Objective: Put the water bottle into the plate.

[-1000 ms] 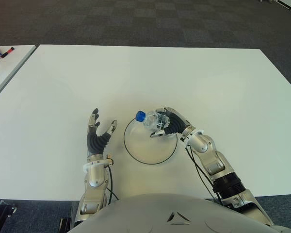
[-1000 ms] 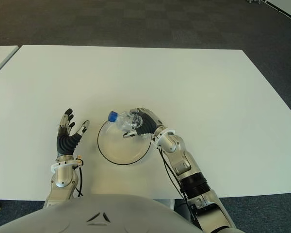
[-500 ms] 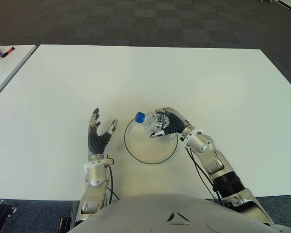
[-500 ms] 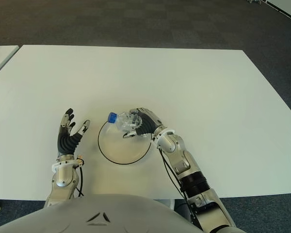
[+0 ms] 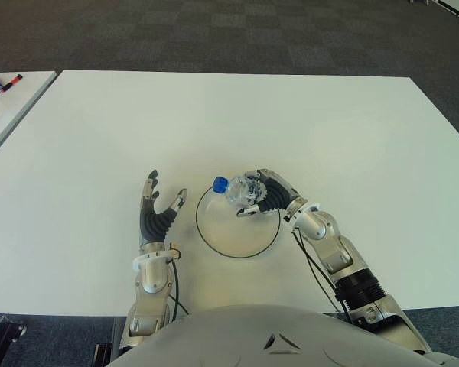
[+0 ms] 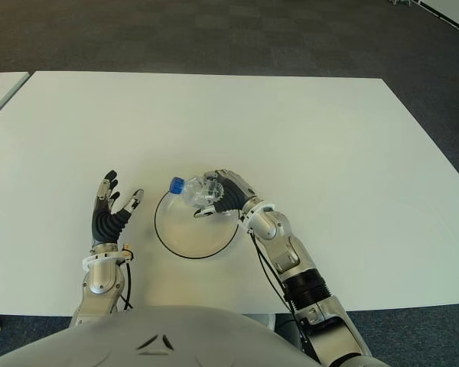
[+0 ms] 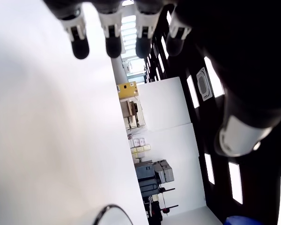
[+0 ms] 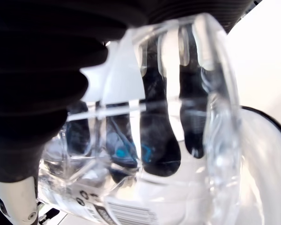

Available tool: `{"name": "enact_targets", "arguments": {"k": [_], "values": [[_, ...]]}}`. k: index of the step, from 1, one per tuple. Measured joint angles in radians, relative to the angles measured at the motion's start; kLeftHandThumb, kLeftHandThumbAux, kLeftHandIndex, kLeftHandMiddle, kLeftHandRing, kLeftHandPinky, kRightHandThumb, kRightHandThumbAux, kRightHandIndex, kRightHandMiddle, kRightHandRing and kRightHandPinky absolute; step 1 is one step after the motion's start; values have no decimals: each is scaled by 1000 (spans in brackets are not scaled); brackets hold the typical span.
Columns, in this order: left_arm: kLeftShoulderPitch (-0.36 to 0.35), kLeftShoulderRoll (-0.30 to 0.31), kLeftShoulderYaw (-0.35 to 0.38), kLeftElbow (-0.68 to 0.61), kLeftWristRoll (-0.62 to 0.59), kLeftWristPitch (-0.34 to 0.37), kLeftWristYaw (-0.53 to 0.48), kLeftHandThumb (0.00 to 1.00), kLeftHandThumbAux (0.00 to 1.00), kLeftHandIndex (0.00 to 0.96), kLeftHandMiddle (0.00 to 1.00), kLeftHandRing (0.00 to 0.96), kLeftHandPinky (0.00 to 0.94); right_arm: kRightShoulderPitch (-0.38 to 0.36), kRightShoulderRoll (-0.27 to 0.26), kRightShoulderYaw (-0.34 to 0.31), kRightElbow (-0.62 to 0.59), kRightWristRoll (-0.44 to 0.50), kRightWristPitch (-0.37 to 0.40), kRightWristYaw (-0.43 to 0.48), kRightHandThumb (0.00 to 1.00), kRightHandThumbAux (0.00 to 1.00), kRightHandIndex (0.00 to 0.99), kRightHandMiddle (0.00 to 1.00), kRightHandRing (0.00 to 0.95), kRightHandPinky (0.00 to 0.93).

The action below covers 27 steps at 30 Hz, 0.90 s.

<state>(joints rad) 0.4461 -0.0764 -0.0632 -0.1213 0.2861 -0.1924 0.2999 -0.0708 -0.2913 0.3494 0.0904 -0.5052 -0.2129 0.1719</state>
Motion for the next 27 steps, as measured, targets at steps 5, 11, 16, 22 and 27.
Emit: {"name": "enact_targets", "arguments": {"k": [5, 11, 16, 22, 27], "values": [[0, 0, -2, -4, 0, 1, 0, 229, 615, 53, 70, 54, 62, -2, -1, 0, 2, 0, 0, 0, 716, 711, 441, 849, 844, 844], [0, 0, -3, -16, 0, 8, 0, 232, 616, 48, 61, 47, 55, -3, -2, 1, 4, 0, -3, 0, 710, 711, 435, 777, 779, 764], [0, 0, -7, -19, 1, 14, 0, 232, 614, 48, 60, 44, 54, -6, -4, 0, 33, 8, -53, -3, 619, 637, 307, 477, 520, 526], [-1, 1, -15, -19, 2, 20, 1, 231, 607, 45, 59, 43, 54, -9, -10, 0, 61, 43, -108, 10, 534, 536, 131, 293, 350, 376], [-2, 2, -21, -20, 6, 23, 15, 232, 608, 43, 58, 43, 51, -14, -19, 0, 67, 46, -123, 21, 487, 496, 68, 219, 274, 316]]}}
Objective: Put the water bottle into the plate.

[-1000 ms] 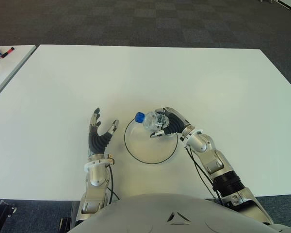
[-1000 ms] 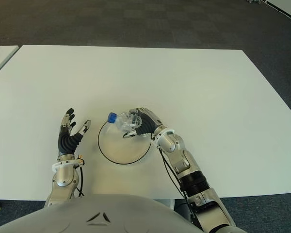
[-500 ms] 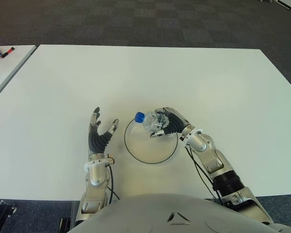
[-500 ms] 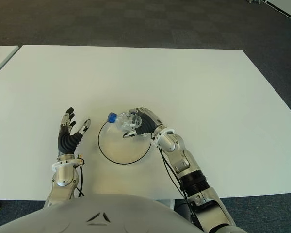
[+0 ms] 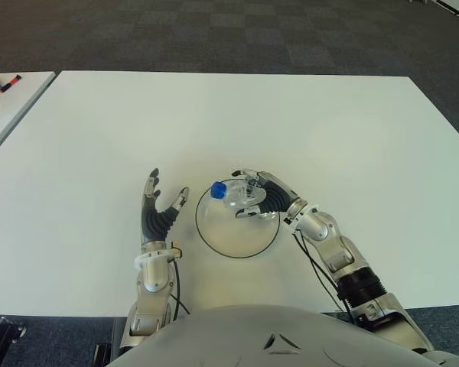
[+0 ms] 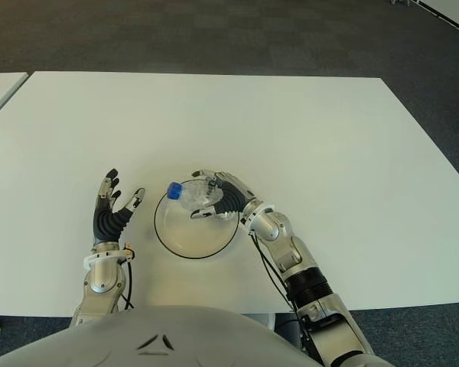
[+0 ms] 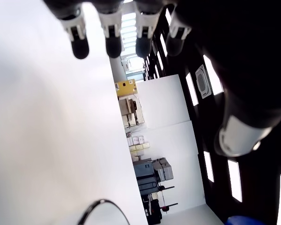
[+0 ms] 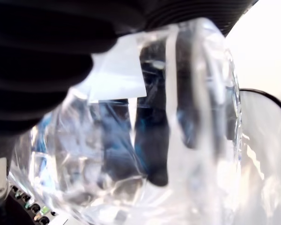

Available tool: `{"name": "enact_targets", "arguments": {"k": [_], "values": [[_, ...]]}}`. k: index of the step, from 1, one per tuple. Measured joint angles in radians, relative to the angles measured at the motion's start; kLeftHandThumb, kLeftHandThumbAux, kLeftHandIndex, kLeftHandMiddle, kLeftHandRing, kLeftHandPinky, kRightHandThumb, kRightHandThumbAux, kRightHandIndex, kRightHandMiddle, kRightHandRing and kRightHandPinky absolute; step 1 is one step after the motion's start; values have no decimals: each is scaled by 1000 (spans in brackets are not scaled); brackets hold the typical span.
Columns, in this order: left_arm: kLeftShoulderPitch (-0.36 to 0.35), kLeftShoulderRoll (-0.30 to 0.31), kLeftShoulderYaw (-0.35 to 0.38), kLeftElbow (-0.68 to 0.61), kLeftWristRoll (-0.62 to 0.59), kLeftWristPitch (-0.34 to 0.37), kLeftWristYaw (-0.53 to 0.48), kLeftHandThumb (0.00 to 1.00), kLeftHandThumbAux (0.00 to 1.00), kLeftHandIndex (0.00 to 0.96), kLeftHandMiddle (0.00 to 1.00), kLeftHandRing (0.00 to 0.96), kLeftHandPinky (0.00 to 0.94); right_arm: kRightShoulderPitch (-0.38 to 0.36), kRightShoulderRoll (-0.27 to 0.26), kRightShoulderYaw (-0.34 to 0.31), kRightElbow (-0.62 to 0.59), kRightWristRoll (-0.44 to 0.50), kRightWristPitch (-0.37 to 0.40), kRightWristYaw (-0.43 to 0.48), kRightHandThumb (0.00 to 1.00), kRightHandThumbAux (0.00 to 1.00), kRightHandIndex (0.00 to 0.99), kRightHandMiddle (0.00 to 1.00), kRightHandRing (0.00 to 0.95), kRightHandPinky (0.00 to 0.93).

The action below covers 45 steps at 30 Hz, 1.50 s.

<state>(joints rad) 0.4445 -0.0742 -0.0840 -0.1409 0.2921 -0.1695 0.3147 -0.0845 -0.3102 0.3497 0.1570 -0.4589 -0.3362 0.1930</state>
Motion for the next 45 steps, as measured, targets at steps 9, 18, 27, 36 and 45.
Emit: {"name": "enact_targets", "arguments": {"k": [9, 18, 27, 36, 45], "values": [[0, 1, -6, -2, 1, 3, 5, 240, 616, 42, 59, 45, 57, -6, -4, -1, -7, -4, 1, 2, 434, 466, 39, 170, 208, 259], [1, 2, -9, -7, 0, 3, 5, 235, 620, 44, 61, 48, 63, -8, -3, -1, -15, -4, 24, 13, 391, 464, 26, 160, 206, 278], [0, 2, -10, -8, 1, 7, 6, 227, 615, 42, 59, 47, 60, -8, 6, -7, -24, 17, 55, 29, 385, 493, 19, 158, 220, 311], [0, 2, -10, -8, 1, 7, 13, 224, 602, 46, 60, 46, 60, -8, 23, -15, -37, 48, 105, 48, 406, 510, 16, 154, 221, 314], [0, 3, -10, -8, 0, 7, 15, 232, 615, 48, 62, 47, 56, -8, 32, -21, -39, 79, 127, 59, 400, 517, 5, 147, 214, 306]]}}
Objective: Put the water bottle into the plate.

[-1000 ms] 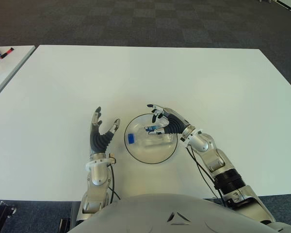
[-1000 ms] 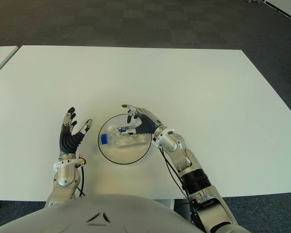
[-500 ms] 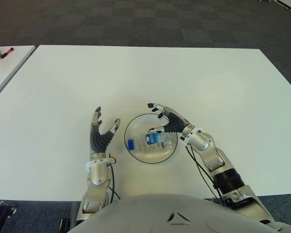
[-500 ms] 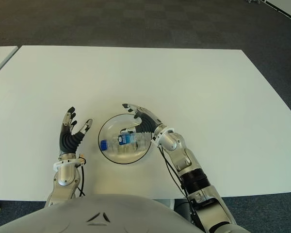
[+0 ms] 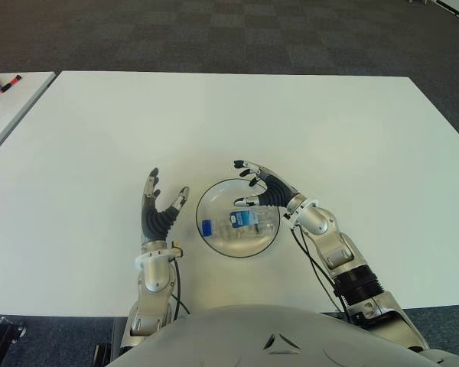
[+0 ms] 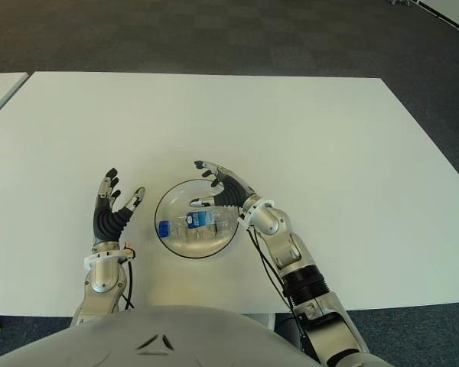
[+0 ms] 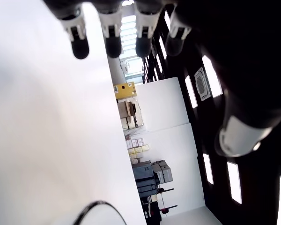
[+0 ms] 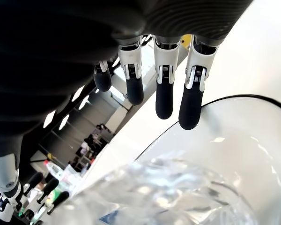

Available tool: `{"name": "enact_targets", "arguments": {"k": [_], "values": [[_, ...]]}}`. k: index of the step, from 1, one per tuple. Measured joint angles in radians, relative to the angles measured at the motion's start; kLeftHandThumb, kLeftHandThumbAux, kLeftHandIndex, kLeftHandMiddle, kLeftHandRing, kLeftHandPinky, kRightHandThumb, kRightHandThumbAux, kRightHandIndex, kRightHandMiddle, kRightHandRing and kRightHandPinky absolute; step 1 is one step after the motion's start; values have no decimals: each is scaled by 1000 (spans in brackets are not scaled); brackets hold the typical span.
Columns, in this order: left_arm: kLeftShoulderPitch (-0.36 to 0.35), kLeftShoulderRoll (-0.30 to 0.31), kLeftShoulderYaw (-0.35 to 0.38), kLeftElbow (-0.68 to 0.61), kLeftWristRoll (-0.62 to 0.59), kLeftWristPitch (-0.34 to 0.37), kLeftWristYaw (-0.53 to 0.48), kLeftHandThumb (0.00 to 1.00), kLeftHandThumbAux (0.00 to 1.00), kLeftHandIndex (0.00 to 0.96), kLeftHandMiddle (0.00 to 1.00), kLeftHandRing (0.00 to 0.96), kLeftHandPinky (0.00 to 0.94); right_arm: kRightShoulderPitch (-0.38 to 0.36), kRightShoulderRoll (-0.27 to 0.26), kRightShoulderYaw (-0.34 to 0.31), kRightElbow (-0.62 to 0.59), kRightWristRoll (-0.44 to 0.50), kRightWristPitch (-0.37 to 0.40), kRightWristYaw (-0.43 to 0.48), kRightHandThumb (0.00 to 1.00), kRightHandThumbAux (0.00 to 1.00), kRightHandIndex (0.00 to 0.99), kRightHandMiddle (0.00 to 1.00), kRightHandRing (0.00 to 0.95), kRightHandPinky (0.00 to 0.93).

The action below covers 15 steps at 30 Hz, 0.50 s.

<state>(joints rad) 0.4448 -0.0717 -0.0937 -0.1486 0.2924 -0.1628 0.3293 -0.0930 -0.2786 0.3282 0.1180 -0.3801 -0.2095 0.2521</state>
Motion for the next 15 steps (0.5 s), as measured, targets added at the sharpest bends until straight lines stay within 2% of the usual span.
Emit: {"name": "enact_targets", "arguments": {"k": [7, 15], "values": [[0, 0, 0, 3, -3, 0, 0, 230, 614, 48, 60, 45, 57, 0, 2, -2, 1, 12, 1, 1, 385, 512, 0, 126, 187, 268], [-1, 0, 1, 11, -7, -2, 1, 228, 615, 49, 63, 49, 63, 2, 18, -17, 1, 33, 1, -6, 459, 533, 3, 102, 158, 247]]}}
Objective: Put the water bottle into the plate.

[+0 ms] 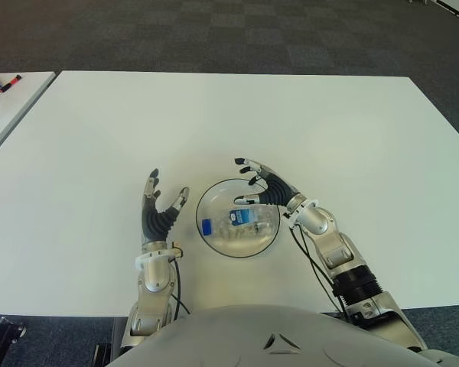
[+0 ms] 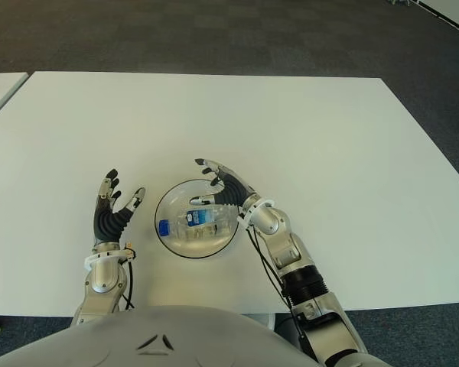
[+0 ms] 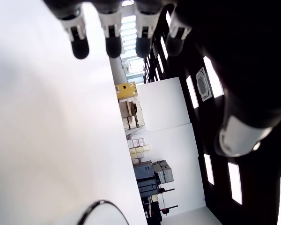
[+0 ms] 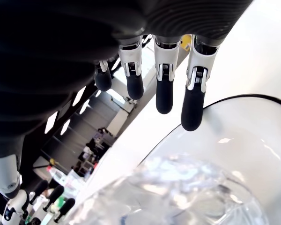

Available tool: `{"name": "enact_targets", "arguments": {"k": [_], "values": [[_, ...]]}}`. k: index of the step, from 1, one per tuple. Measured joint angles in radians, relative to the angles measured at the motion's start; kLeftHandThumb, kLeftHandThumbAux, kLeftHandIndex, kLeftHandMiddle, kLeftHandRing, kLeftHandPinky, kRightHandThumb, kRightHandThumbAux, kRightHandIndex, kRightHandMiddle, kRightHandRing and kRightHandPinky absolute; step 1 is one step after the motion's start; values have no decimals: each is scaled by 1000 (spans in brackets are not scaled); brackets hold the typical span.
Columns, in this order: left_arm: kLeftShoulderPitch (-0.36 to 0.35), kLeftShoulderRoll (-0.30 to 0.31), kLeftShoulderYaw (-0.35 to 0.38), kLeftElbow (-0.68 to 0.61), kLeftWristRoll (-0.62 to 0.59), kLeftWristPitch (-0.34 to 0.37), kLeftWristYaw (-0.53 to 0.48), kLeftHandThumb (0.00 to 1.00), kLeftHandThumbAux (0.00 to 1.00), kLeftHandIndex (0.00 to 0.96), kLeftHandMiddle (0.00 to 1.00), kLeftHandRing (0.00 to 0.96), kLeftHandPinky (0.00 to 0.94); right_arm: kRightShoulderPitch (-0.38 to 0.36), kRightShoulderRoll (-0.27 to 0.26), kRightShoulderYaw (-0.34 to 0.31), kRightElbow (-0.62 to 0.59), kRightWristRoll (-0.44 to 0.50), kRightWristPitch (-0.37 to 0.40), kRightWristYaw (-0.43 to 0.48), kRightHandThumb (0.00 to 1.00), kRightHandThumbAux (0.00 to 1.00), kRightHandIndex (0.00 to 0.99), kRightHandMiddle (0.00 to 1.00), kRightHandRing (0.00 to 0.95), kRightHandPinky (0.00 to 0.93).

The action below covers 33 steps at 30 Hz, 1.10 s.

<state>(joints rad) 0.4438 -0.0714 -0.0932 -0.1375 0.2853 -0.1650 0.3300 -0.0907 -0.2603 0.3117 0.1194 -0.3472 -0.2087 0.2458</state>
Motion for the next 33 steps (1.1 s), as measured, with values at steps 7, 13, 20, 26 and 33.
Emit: {"name": "enact_targets", "arguments": {"k": [7, 13, 20, 26, 33], "values": [[-2, 0, 0, 4, 0, -1, 0, 224, 616, 49, 62, 48, 58, 1, 19, -25, 0, 24, 0, -14, 509, 508, 6, 85, 132, 222], [-7, 1, 1, 18, 0, -6, 0, 222, 616, 49, 60, 45, 55, 1, 30, -42, 2, 39, 0, -22, 520, 509, 14, 99, 138, 233], [-12, 1, 4, 25, -1, -18, 0, 221, 623, 52, 64, 48, 60, 0, 36, -57, 8, 38, 0, -43, 521, 532, 28, 109, 152, 250], [-20, 1, 6, 30, -1, -22, 0, 218, 617, 53, 66, 50, 62, -2, 40, -59, 22, 37, -1, -63, 523, 544, 34, 123, 167, 261], [-22, 1, 10, 32, -1, -23, 0, 215, 606, 54, 68, 50, 60, -8, 39, -66, 34, 37, -14, -85, 472, 553, 45, 131, 177, 269]]}}
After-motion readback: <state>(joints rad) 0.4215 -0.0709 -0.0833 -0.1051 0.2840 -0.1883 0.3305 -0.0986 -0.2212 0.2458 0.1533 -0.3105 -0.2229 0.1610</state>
